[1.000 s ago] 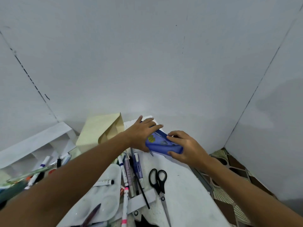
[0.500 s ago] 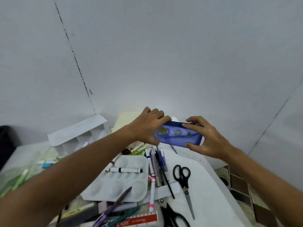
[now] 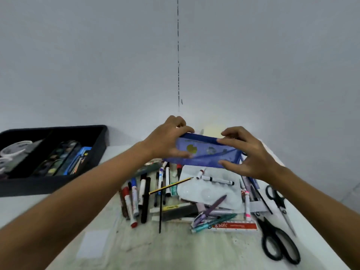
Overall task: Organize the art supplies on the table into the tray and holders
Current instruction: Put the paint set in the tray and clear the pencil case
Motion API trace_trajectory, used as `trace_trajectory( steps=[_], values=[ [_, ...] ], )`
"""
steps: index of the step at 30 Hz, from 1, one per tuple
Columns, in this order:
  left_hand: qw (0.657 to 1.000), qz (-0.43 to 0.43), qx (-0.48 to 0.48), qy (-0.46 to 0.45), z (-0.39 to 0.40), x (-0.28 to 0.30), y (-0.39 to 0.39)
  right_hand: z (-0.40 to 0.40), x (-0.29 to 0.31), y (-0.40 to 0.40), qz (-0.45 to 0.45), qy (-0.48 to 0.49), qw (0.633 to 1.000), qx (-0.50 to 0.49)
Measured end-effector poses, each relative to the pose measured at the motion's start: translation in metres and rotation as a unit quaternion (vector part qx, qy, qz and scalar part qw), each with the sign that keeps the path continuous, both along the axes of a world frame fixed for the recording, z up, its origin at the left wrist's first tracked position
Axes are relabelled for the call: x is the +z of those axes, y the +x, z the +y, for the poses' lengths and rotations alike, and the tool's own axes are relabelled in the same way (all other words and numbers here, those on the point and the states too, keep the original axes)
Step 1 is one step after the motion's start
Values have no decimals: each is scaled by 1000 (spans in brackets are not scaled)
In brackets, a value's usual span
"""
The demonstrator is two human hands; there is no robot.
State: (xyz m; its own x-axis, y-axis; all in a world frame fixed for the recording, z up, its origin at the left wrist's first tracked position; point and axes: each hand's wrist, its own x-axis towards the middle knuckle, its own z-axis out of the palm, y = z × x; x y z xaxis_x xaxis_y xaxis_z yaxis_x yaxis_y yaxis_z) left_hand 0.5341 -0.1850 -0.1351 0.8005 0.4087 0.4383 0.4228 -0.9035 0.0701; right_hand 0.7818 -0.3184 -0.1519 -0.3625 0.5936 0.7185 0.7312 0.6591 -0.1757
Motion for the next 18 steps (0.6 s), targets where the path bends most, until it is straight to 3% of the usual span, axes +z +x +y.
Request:
trace_trajectory(
  steps=[5,10,15,18],
  values=[
    [992,57,43,-101,-21,-5,-79,-2,-10,-69,-10,-9,999,47],
    [989,58,57,-122,-47,-26,-143,-6,-28,-121,-14,-45,996,79],
    [980,16,70,-185,-70,-44,-190,-17,-44,-154,-84,-186,976,71],
    [976,10,87,-201,-82,-49,-205,-27,-48,-174,-104,-305,945,50]
  ],
)
